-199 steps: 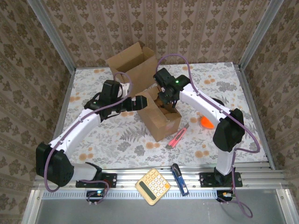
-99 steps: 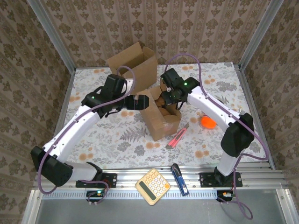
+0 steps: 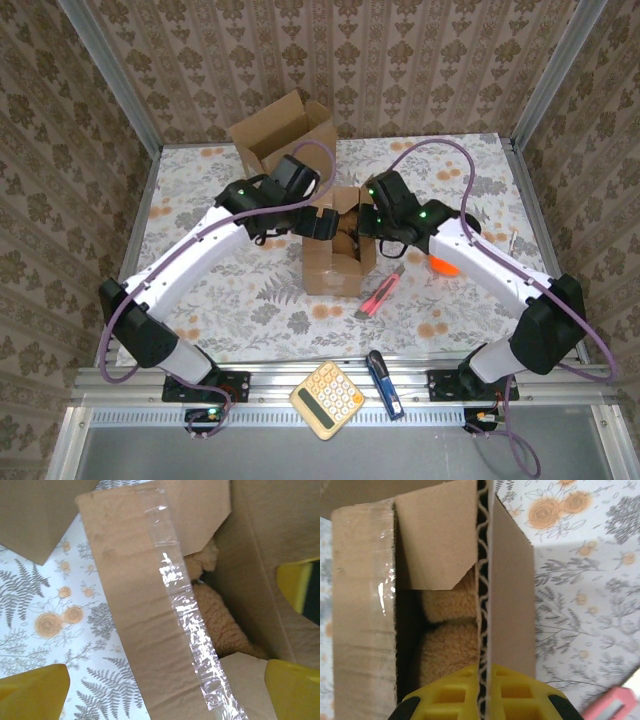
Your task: Unpack the express box
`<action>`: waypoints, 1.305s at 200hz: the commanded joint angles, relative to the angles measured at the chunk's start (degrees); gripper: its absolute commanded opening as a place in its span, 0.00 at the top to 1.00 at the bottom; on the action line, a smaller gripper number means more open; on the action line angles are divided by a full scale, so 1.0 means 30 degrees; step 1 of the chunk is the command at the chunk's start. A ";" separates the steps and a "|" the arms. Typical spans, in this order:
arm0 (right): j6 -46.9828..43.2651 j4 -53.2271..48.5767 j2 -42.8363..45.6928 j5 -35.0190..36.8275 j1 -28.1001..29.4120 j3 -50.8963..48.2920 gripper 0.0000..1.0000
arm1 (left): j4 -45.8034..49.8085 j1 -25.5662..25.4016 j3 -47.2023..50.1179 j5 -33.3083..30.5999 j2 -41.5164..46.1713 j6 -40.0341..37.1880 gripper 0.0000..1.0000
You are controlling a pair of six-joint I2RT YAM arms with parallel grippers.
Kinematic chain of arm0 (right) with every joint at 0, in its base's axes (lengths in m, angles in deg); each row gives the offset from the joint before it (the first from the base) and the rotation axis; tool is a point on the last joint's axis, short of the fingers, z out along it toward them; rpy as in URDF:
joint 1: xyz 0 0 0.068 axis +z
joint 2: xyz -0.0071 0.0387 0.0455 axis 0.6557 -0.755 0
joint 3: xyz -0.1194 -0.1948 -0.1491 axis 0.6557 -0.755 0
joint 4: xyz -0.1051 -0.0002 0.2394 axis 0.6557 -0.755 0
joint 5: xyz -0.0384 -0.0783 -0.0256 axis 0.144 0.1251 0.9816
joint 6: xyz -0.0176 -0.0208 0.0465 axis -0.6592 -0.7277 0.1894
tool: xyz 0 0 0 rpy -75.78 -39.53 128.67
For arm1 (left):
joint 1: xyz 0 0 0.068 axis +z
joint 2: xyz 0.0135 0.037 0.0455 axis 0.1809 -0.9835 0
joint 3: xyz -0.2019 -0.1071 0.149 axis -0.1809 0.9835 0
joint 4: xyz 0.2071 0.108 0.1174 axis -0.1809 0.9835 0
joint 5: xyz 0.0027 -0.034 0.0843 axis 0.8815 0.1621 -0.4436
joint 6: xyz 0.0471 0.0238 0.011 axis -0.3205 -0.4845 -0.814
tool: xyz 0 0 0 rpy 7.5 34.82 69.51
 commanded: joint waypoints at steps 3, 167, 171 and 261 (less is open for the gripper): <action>0.2222 0.2710 0.0690 -0.0387 0.0165 -0.0997 1.00 | 0.0258 0.0081 0.1285 -0.1904 0.0020 0.0422 0.00; 0.4716 0.8868 0.1218 -0.1553 -0.0023 -0.5847 1.00 | -0.2385 -0.2937 0.2722 -1.0049 -0.1582 -0.3523 0.00; 0.4697 0.8870 0.1218 -0.1559 -0.0031 -0.5865 1.00 | -0.2371 -0.3026 0.2746 -1.0486 -0.1740 -0.3551 0.00; 0.4560 0.8856 0.1833 -0.1764 -0.0350 -0.6117 1.00 | -0.2995 -0.3388 0.3272 -1.4493 -0.3367 -0.4439 0.11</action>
